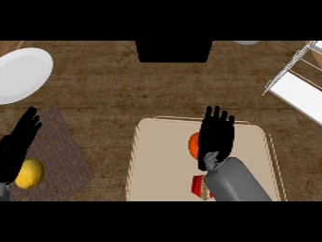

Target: Pick the squash from the tray and place it in the tiered shelf

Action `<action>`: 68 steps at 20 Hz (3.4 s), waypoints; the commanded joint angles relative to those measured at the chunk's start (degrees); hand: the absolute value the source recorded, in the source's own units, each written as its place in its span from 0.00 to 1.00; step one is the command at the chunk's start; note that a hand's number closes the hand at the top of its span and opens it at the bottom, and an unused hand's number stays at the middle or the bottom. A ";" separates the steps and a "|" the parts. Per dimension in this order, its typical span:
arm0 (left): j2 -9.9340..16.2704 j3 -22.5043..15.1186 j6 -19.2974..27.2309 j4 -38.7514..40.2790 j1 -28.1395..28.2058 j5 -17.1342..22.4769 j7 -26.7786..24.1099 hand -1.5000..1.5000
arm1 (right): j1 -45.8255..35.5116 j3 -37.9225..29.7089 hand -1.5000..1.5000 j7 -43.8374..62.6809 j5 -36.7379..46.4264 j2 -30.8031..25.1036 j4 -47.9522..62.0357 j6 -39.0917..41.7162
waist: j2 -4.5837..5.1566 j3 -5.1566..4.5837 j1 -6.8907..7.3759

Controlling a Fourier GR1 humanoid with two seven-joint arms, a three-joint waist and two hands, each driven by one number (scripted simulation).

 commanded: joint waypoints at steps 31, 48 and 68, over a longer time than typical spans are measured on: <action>-4.04 4.60 -4.21 -4.01 3.60 -4.99 1.12 0.50 | 3.36 -22.72 1.00 -19.61 -7.20 -17.04 -12.75 -11.24 | -0.16 0.01 -0.27; -4.89 6.29 -5.71 -4.41 4.72 -5.02 -0.09 0.50 | -2.03 -41.97 1.00 2.59 -27.36 -19.40 -56.13 9.51 | -0.33 -0.02 -0.55; -8.07 5.07 -4.03 -0.79 0.03 -8.99 0.76 0.50 | -21.58 -47.08 1.00 1.39 -24.05 -36.86 -33.96 14.50 | -0.02 -0.05 0.02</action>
